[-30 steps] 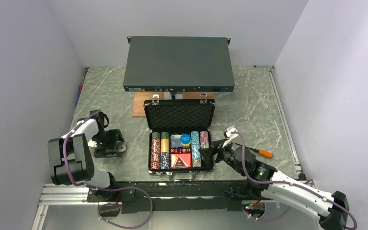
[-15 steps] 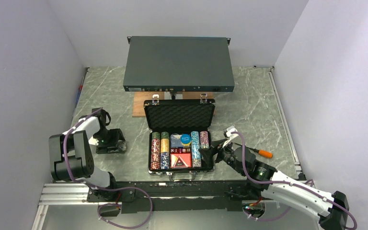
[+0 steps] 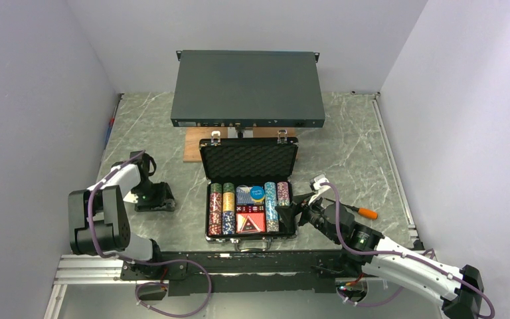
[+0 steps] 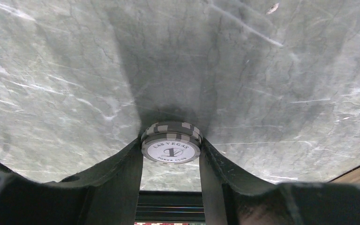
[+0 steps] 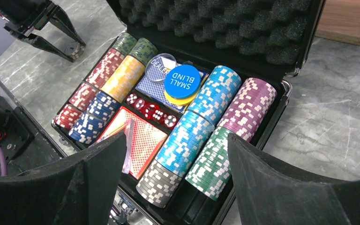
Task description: Pack up texas hold em set
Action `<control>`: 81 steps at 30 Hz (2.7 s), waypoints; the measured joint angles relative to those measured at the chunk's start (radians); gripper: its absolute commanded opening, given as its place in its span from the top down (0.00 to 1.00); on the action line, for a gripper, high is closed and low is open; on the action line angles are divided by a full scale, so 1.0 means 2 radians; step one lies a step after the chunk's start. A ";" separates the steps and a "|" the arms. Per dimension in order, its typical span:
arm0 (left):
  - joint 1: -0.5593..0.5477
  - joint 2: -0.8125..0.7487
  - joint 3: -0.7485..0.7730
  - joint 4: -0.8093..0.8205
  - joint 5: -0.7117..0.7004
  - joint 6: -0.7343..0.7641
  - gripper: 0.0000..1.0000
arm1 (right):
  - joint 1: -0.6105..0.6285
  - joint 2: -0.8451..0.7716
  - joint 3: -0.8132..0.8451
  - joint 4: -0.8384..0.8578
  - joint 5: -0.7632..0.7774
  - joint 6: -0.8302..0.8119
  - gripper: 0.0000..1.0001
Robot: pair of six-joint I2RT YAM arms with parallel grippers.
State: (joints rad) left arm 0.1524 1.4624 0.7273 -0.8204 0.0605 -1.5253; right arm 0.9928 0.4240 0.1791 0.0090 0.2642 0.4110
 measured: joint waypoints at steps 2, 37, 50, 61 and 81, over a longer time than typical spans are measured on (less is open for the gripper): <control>-0.001 -0.003 -0.002 -0.001 -0.003 -0.001 0.45 | 0.000 0.000 0.000 0.000 0.000 0.000 0.19; -0.023 -0.027 -0.008 0.006 -0.044 0.002 1.00 | 0.000 -0.003 0.000 0.000 0.008 0.000 0.19; -0.024 -0.103 -0.013 -0.029 -0.069 0.019 1.00 | 0.000 0.013 0.000 0.000 0.010 0.000 0.19; -0.068 -0.151 -0.011 -0.011 -0.051 0.083 1.00 | 0.000 0.034 0.000 0.000 0.010 0.000 0.19; -0.445 -0.138 0.047 0.070 -0.053 0.150 1.00 | 0.008 0.243 0.065 0.104 -0.074 0.122 0.20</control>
State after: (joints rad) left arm -0.7372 1.1862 0.8207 -0.6796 -0.0463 -1.2243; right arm 1.0088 0.9092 0.3088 0.2165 0.1165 0.6544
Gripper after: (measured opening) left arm 0.438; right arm 0.831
